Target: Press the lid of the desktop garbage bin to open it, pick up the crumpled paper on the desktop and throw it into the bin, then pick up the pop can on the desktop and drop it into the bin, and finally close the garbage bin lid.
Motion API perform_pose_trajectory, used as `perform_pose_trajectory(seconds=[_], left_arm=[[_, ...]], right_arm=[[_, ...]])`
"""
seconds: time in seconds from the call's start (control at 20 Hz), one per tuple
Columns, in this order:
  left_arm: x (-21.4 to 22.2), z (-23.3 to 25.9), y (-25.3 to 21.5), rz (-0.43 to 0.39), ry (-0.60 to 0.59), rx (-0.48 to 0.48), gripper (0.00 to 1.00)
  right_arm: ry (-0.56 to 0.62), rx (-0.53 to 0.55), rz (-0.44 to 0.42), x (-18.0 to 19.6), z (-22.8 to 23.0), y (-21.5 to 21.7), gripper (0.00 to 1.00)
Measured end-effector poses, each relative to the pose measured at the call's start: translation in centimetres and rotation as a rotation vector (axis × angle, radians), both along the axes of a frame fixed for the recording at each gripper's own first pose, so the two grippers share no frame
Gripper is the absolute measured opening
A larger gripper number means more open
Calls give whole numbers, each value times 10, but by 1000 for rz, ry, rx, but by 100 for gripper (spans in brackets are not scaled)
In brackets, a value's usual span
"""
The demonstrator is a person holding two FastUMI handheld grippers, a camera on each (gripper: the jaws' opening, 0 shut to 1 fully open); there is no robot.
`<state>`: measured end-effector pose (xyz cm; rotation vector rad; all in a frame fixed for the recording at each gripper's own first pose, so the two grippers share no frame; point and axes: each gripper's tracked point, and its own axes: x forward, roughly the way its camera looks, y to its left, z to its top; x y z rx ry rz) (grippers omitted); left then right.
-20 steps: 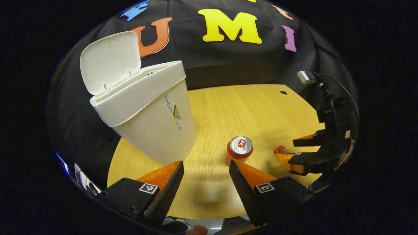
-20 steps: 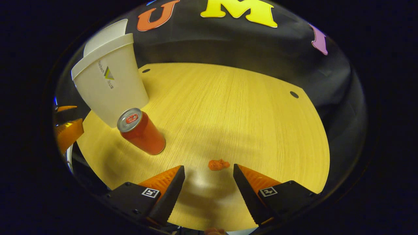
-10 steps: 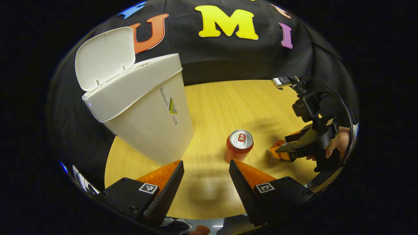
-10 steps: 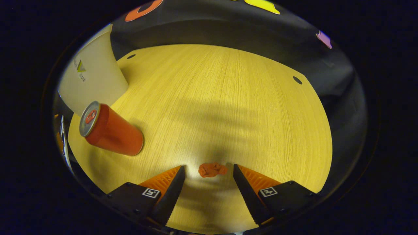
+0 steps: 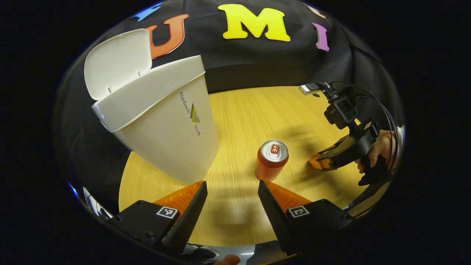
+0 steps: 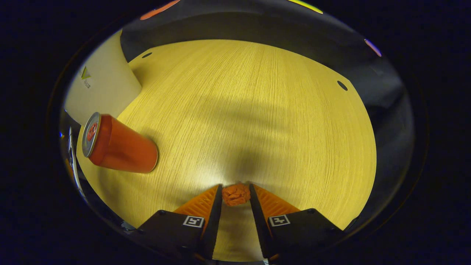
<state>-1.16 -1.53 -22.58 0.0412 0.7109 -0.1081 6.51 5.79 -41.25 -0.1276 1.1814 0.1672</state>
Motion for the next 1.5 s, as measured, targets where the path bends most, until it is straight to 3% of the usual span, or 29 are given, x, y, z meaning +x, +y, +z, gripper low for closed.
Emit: perform_pose_trajectory(seconds=[0.1, 0.35, 0.55, 0.6, 0.75, 0.9, 1.15, 1.5], left_arm=[[-3, -2, 2, 9, 6, -1, 93], [-10, -6, 0, 13, 8, -17, 93], [-17, -17, -2, -24, 2, 39, 93], [-20, -20, -4, -27, 9, 36, 93], [-27, -23, -11, -20, 22, 4, 93], [-30, -21, -15, -27, 12, -4, 93], [-30, -15, -12, -50, -22, 43, 93], [-31, -6, -6, -43, -55, -5, 93]], right_arm=[[-6, -2, -4, -2, 3, -2, 27], [-55, 3, 4, -3, 13, -4, 30], [-98, 19, -28, -9, 37, -12, 29], [-107, 36, -43, -8, 45, -14, 19], [-177, 43, -78, -1, 73, -23, 19], [-290, 66, -97, 19, 127, -24, 19], [-513, 135, -52, 57, 236, -1, 19], [-723, 238, 115, 77, 346, 94, 19]])
